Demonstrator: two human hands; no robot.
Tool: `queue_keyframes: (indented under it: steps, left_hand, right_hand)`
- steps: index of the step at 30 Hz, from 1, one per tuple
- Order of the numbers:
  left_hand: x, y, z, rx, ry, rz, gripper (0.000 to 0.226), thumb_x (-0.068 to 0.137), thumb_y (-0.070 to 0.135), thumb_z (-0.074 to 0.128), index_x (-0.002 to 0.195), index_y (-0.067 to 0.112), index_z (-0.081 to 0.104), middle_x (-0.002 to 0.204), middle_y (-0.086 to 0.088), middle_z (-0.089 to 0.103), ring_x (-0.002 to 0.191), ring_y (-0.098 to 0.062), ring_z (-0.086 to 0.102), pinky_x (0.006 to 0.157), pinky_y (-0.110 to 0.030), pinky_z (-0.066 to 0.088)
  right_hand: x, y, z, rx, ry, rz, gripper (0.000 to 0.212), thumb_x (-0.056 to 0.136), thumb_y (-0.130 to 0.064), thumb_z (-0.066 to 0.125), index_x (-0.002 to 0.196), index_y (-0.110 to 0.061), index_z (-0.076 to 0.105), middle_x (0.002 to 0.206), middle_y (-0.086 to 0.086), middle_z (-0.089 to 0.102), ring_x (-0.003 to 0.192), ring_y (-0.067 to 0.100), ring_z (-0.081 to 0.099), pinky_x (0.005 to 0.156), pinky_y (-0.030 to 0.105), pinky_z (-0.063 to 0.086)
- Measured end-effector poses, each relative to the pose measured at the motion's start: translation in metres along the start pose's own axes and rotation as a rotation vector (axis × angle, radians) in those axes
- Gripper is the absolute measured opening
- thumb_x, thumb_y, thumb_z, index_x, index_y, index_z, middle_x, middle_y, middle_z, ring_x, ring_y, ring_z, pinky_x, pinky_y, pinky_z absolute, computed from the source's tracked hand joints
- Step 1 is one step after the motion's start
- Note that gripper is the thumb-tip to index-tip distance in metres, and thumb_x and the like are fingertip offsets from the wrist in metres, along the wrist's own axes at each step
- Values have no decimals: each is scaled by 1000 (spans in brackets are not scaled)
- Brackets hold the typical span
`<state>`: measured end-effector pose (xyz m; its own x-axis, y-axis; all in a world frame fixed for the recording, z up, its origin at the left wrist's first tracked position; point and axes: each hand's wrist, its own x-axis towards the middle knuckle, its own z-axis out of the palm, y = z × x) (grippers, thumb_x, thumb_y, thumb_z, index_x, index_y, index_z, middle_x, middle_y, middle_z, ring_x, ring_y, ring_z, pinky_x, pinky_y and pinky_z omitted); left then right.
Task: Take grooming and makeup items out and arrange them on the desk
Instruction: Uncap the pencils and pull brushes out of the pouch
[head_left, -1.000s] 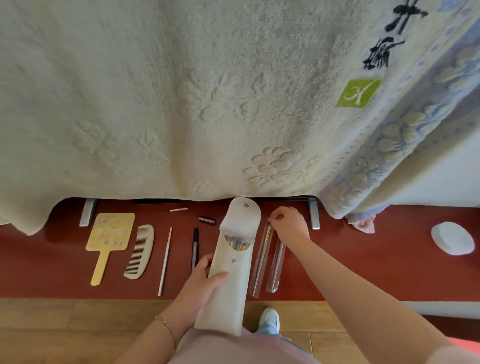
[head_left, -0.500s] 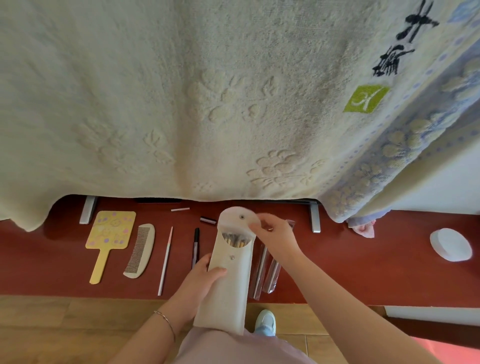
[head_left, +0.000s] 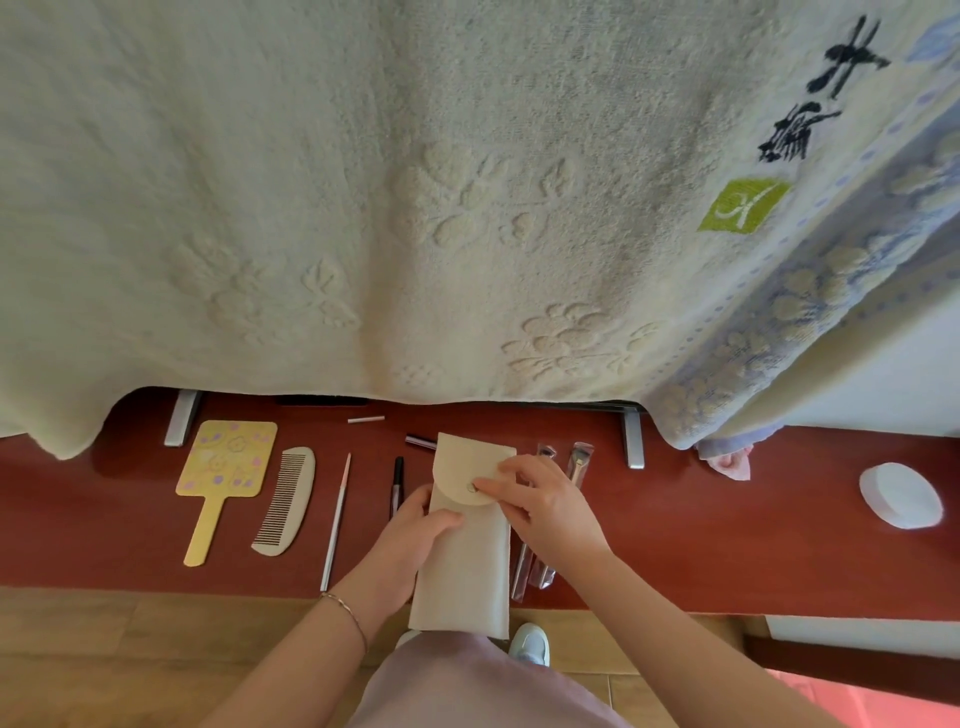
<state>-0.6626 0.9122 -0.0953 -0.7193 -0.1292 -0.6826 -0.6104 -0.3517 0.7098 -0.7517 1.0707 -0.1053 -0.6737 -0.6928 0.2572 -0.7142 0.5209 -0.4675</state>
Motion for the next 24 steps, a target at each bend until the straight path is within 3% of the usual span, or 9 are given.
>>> queue_keyframes:
  steps: [3, 6, 9, 11, 14, 17, 20, 24]
  left_hand:
    - [0, 1, -1, -20, -10, 2, 34, 86, 9, 57, 117, 21, 51, 107, -11, 65, 95, -29, 65, 78, -43, 53]
    - [0, 2, 0, -61, -10, -6, 33, 86, 14, 58, 118, 20, 51, 107, -12, 65, 96, -30, 65, 81, -45, 53]
    - [3, 6, 3, -163, -17, -56, 33, 86, 33, 60, 116, 19, 55, 107, -13, 67, 97, -32, 65, 83, -48, 53]
    - [4, 9, 7, -136, -14, -46, 34, 85, 41, 60, 112, 19, 59, 103, -12, 70, 94, -30, 67, 82, -47, 55]
    - [5, 12, 12, -111, 46, 7, 28, 86, 33, 62, 107, 14, 63, 95, -10, 72, 85, -26, 69, 70, -37, 56]
    - [5, 14, 14, -126, 48, 52, 26, 86, 23, 62, 109, 10, 63, 95, -9, 72, 86, -27, 69, 73, -38, 56]
    - [5, 16, 16, -77, 76, 85, 19, 87, 25, 62, 102, 15, 64, 92, -6, 73, 81, -23, 70, 67, -34, 56]
    - [8, 19, 22, -10, 106, 139, 21, 88, 26, 60, 108, 17, 61, 97, -6, 71, 85, -23, 69, 75, -37, 56]
  right_hand:
    - [-1, 1, 1, -40, 4, -25, 30, 75, -8, 72, 99, -26, 73, 99, 7, 67, 90, 23, 61, 65, 25, 52]
    - [-1, -1, -1, -82, 5, -70, 27, 84, -17, 53, 100, -26, 72, 99, 7, 67, 92, 25, 61, 64, 28, 57]
    - [-1, -2, 0, -109, 23, -94, 31, 85, -19, 47, 99, -25, 73, 97, 8, 67, 91, 26, 62, 62, 30, 58]
    - [0, -1, -2, -102, 34, -89, 31, 85, -18, 47, 100, -25, 73, 98, 8, 67, 93, 25, 61, 64, 29, 57]
    - [0, -6, -4, -32, 0, -61, 34, 83, -17, 47, 106, -24, 71, 107, 6, 65, 102, 23, 57, 77, 27, 52]
    - [3, -25, -11, 338, -19, 333, 40, 83, -14, 50, 122, -22, 56, 120, -6, 56, 112, 8, 51, 93, 24, 47]
    - [13, -34, -14, 776, -8, 799, 36, 88, -21, 59, 121, -27, 46, 112, -16, 55, 99, -2, 56, 82, 19, 51]
    - [19, -30, -11, 937, -153, 999, 31, 88, -29, 60, 117, -17, 58, 105, -4, 66, 91, 10, 65, 71, 21, 52]
